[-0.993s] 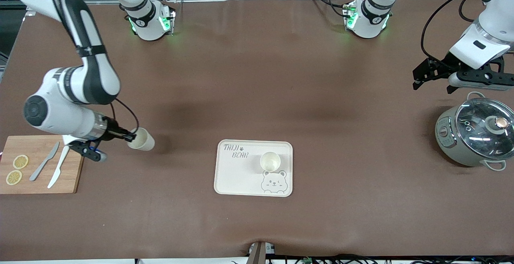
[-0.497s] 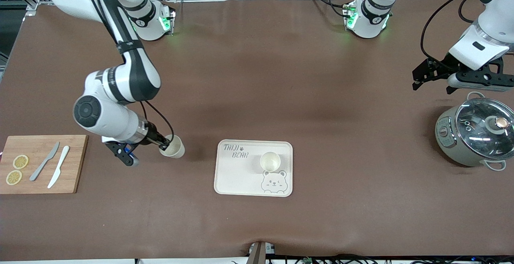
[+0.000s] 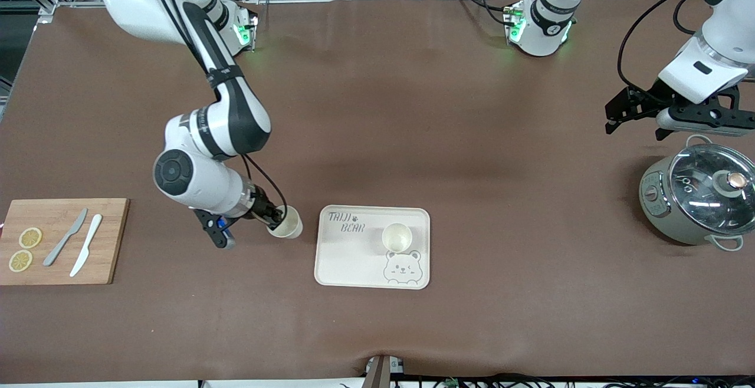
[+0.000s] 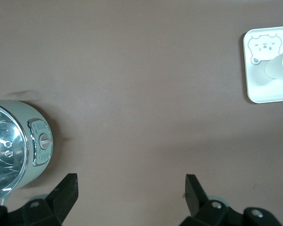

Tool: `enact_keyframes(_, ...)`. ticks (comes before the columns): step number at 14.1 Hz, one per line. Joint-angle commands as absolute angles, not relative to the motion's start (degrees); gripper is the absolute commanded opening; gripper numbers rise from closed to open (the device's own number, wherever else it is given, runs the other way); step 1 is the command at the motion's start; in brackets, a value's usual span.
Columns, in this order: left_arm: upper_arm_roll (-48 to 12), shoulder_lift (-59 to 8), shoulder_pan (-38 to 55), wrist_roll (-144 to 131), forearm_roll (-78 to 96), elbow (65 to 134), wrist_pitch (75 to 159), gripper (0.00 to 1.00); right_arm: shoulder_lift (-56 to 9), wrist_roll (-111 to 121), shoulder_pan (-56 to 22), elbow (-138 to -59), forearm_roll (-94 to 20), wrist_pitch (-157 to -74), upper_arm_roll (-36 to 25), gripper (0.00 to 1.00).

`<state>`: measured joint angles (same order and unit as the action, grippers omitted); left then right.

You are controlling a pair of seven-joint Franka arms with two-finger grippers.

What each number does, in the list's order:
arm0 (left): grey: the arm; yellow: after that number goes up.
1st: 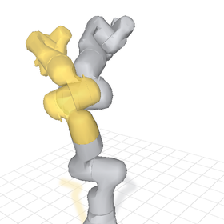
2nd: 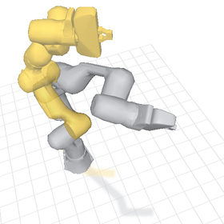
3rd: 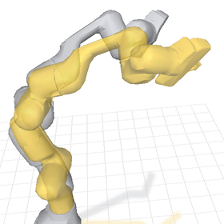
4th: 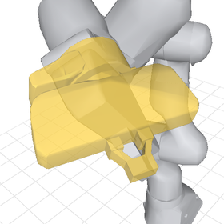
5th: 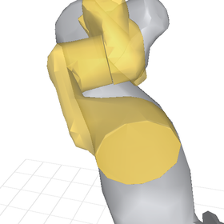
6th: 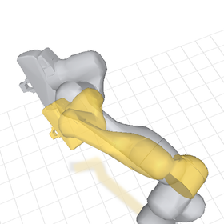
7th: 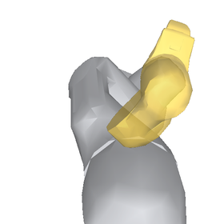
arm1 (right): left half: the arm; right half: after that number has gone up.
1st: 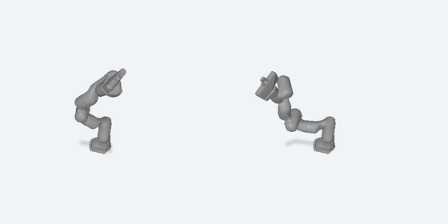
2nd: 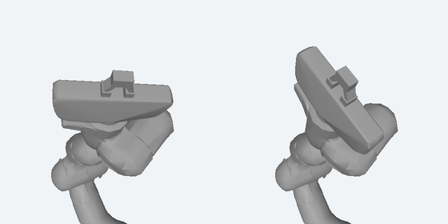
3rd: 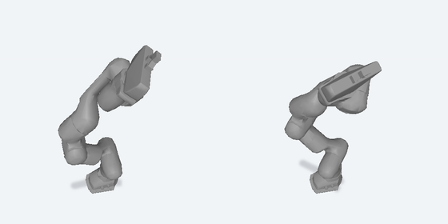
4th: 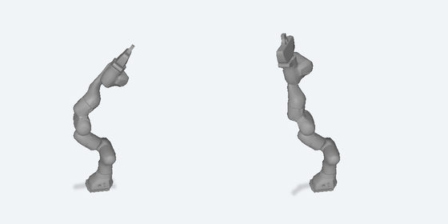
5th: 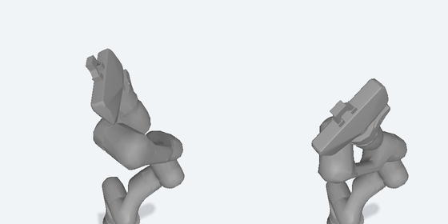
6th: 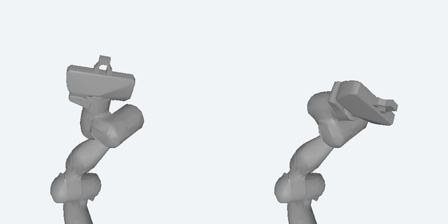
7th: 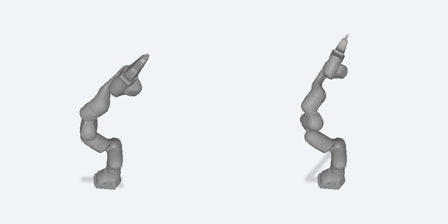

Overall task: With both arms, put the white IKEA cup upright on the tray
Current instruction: 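Carry the cup with the right gripper onto the tray beside the first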

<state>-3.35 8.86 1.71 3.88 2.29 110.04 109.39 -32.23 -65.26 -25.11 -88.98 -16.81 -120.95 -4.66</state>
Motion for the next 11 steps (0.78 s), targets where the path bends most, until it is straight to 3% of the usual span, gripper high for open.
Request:
enact_keyframes(1, -3.7, 8.3, 1.5, 4.0, 2.6, 108.9, 109.1, 1.00, -38.0, -73.5, -28.7, -82.2, -18.5, -122.2, -5.2, 0.00)
enact_keyframes(3, -3.7, 8.3, 1.5, 4.1, 2.6, 108.9, 109.0, 1.00, -39.4, -78.3, -30.1, -82.0, -18.6, -125.8, -5.2, 0.00)
enact_keyframes(11, -3.7, 8.2, 1.4, 4.0, 3.2, 109.0, 109.0, 1.00, -42.5, -80.2, -33.4, -82.0, -18.7, -126.4, -5.2, 0.00)
